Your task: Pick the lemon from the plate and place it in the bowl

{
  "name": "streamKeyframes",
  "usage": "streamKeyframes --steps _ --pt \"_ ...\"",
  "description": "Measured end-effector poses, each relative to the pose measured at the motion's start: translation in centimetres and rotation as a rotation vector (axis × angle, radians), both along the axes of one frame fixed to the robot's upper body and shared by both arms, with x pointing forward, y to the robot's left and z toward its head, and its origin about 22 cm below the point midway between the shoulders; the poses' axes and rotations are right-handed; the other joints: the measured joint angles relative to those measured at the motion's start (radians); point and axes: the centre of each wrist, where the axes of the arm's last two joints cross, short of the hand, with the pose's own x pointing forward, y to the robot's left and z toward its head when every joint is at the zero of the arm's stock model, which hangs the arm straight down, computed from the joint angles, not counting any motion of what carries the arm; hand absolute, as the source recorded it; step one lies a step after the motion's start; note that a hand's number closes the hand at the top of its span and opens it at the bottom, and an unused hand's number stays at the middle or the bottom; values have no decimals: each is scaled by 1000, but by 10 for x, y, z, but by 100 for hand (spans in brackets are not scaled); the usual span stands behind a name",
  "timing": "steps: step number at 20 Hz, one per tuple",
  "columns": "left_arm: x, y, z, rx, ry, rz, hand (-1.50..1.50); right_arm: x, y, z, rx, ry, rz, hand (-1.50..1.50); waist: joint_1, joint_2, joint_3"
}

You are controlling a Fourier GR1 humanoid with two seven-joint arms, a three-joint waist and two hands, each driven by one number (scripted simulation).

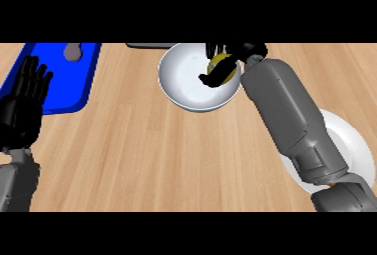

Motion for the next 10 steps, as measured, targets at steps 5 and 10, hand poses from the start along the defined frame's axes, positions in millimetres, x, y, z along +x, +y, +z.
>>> streamKeyframes --steps 5,10 --pt "3 2 8 1 -7 -2 0 -1 7 -36 111 81 -52 -150 7 3 1" --pt "-1 1 6 0 -3 -10 0 1 2 -48 321 77 -67 -150 11 5 1"
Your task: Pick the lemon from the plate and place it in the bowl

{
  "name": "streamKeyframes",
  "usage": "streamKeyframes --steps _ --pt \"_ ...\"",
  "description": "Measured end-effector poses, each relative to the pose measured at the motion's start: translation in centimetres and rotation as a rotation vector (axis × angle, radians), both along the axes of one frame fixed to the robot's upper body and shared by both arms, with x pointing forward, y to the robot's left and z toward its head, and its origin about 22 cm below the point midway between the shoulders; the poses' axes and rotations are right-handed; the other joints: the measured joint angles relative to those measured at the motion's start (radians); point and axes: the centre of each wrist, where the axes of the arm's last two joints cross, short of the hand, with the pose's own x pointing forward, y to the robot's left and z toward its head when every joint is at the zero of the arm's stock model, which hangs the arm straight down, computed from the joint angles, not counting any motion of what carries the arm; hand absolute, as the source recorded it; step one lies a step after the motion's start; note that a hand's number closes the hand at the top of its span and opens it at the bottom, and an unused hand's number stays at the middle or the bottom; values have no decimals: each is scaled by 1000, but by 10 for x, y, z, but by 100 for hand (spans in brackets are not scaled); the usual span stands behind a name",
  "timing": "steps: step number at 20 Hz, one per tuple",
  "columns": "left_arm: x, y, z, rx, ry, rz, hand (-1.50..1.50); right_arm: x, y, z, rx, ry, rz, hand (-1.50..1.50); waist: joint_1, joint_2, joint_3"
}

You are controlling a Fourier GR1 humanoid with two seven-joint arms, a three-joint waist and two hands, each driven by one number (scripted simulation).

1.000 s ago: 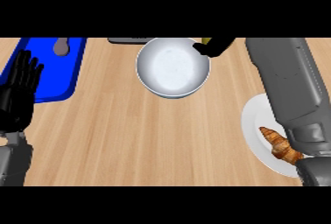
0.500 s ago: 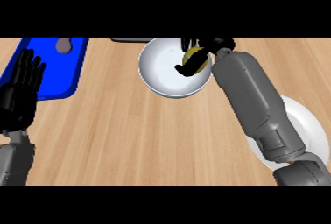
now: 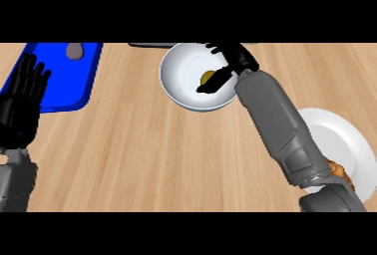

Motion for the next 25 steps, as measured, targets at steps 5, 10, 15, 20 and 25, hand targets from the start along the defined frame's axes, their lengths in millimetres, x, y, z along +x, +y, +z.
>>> streamKeyframes --steps 5,10,15,20,25 --pt "2 -1 4 3 -2 -1 0 6 -23 6 168 -122 -113 -150 -1 2 0" --pt "3 -2 4 2 -6 -1 0 16 -70 21 274 -184 -254 -150 -1 2 0" --pt "4 -4 2 -1 -6 4 0 16 -132 20 365 -198 -352 -150 -3 3 0" --pt "6 -5 3 1 -7 -2 0 4 -200 17 428 -209 -383 -150 1 6 1" --pt "6 -6 -1 -9 -11 -12 0 -14 -261 19 475 -217 -393 -150 11 10 2"
